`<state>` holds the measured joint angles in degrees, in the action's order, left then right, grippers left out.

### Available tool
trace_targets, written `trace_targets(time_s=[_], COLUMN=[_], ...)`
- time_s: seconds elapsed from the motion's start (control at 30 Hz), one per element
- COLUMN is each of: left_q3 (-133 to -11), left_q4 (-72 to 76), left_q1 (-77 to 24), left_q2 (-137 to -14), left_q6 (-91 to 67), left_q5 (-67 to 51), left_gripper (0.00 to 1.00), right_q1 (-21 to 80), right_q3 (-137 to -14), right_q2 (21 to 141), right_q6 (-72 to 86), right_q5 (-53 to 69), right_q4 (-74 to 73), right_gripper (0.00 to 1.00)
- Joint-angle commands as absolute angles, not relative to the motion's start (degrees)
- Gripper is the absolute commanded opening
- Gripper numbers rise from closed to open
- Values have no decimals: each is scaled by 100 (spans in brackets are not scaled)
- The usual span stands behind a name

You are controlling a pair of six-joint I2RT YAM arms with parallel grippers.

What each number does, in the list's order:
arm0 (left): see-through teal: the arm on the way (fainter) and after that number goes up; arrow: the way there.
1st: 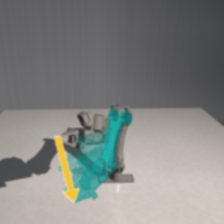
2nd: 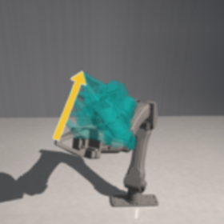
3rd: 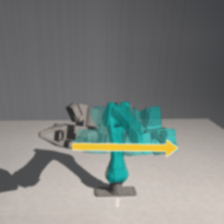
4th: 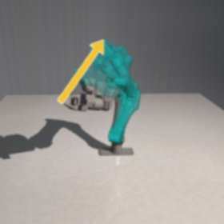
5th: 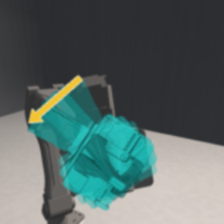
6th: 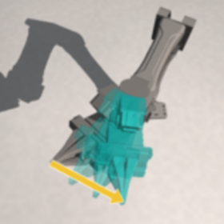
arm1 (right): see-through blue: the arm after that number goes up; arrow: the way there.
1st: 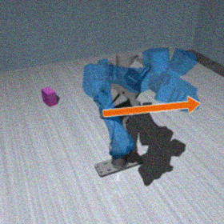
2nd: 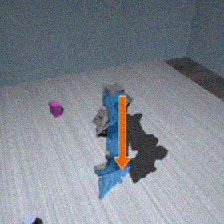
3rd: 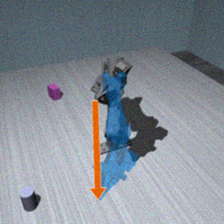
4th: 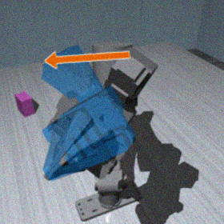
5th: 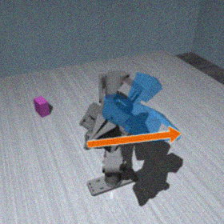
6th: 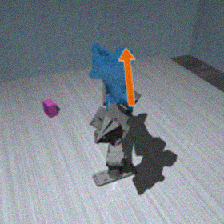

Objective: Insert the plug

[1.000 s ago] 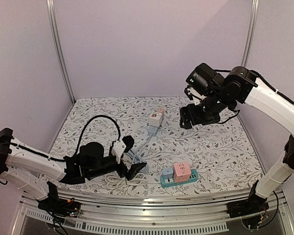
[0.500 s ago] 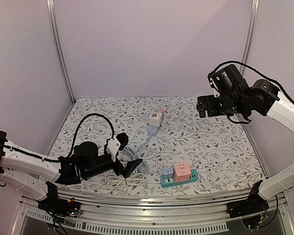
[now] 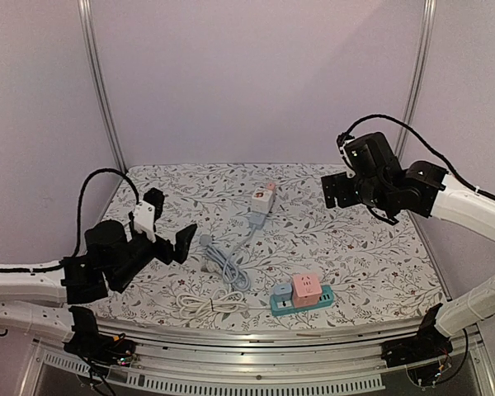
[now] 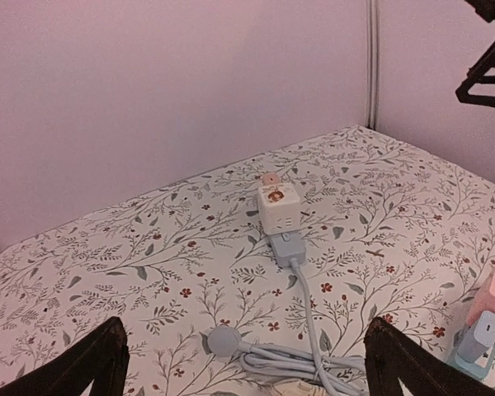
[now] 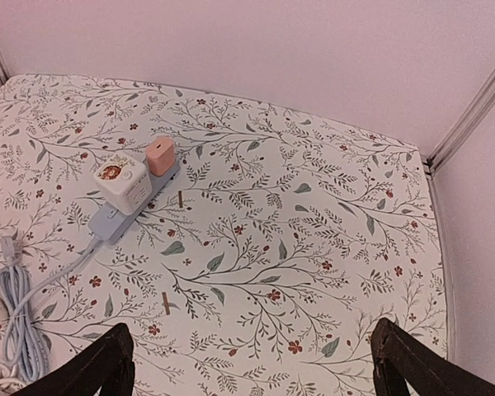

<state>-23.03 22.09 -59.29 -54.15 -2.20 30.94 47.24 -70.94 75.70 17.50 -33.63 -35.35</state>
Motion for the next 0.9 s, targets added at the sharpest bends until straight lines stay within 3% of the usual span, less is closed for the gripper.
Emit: trace_targets(time_s=[0.0,0.3,0.47,0.87], left_q3=[-2236,-2137,-2091,-1961], left_q4=[1331,628,494,132], left_q1=[-5458,-4321,-3692,-3222], left_q2=[-4618,-3830,-3941,-3705], left_q6=[-320,-734,-1053,-1363], left_q5=[3931,4306,3856,3877], left_gripper=[99,99,99,99], right_q1=[4581,4584,4587,4581], right_q3=[-7156,-6692,-5975,-4607], right_q2=[7559,7950,7761,6873], right_q6=[1799,2108,1982,1596], right_q5=[-3719,-3694,-3749,-3586], right_q4=[-2864,-2097,-1506,-508], right_gripper=[99,99,99,99])
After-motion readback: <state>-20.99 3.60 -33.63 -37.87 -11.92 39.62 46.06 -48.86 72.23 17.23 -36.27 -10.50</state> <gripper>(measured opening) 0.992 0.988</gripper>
